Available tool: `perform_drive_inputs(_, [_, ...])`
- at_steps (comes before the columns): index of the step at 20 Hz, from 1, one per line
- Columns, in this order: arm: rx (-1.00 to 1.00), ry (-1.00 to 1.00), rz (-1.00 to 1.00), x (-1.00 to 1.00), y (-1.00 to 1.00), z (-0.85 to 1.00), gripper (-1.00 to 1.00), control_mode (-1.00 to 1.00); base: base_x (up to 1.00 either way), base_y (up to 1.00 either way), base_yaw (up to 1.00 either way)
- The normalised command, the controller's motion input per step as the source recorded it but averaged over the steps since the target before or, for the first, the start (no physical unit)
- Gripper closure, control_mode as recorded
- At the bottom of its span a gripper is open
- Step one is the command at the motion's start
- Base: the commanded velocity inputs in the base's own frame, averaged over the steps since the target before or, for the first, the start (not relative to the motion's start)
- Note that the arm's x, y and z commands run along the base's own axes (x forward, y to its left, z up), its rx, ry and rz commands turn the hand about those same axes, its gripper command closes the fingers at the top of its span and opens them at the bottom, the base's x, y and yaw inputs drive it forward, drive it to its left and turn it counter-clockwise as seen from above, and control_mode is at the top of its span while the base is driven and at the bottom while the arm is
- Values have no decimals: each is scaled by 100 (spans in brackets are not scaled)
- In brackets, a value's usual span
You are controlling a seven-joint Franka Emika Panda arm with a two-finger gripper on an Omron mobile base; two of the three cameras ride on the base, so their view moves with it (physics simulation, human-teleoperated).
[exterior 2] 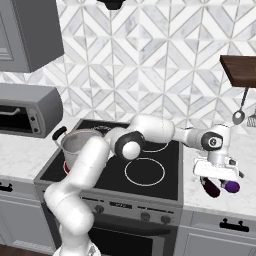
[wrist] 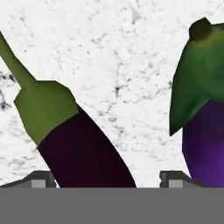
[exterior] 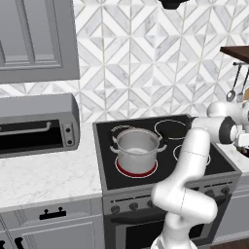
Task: Put the eggplant and eggplant in the pot. Retrieve the spatula and lightly stir the vegetables in the pot.
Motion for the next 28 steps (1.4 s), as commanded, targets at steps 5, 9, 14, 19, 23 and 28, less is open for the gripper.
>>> perform_drive_inputs(5, [0, -3, 3, -59, 37, -66, 100, -100, 0, 0, 0])
perform_drive_inputs(9, [4, -10, 4, -86, 20, -63, 100, -100, 0, 0, 0])
perform_drive_inputs(14, [7, -19, 0, -49, 25, 2, 100, -100, 0, 0, 0])
perform_drive_inputs(19, [0, -21, 0, -15, 68, 38, 100, -100, 0, 0, 0])
perform_drive_inputs(23, [0, -19, 2, 0, 92, 59, 100, -100, 0, 0, 0])
perform_drive_inputs(28, [0, -19, 4, 11, 91, 55, 100, -100, 0, 0, 0])
